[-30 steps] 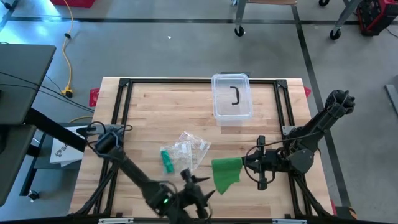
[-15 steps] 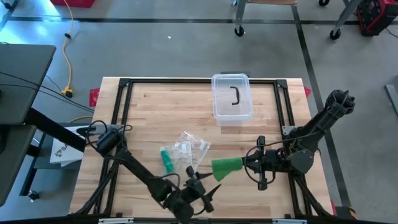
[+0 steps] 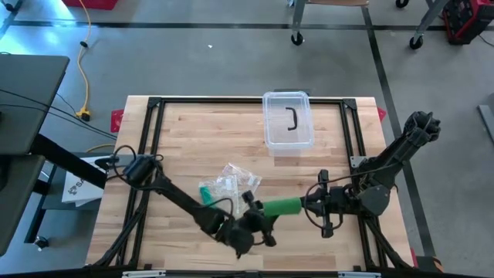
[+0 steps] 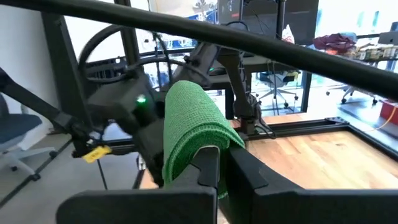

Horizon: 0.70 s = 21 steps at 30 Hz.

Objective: Roll bandage
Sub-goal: Roll the green bandage

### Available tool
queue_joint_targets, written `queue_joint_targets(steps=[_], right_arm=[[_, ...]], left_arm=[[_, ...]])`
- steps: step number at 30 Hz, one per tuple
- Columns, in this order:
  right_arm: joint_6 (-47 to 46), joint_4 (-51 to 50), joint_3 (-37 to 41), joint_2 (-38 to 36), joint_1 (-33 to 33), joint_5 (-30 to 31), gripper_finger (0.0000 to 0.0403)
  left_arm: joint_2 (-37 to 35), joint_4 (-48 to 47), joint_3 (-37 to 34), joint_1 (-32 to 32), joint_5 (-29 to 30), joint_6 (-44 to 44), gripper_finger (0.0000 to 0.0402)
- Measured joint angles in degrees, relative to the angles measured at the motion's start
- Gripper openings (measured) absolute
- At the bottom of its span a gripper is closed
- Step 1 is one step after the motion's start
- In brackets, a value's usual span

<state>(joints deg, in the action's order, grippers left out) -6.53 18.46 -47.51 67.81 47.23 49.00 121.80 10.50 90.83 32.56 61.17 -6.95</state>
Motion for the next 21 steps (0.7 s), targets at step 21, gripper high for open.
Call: queue_joint_targets(steps=[21], right_arm=[[-2.9,11.1,0.0,13.3,9.5,-12.8,0.0000]], left_arm=[[-4.8,11.2,0.0,-11.5,-8.4,46.8,0.0001]])
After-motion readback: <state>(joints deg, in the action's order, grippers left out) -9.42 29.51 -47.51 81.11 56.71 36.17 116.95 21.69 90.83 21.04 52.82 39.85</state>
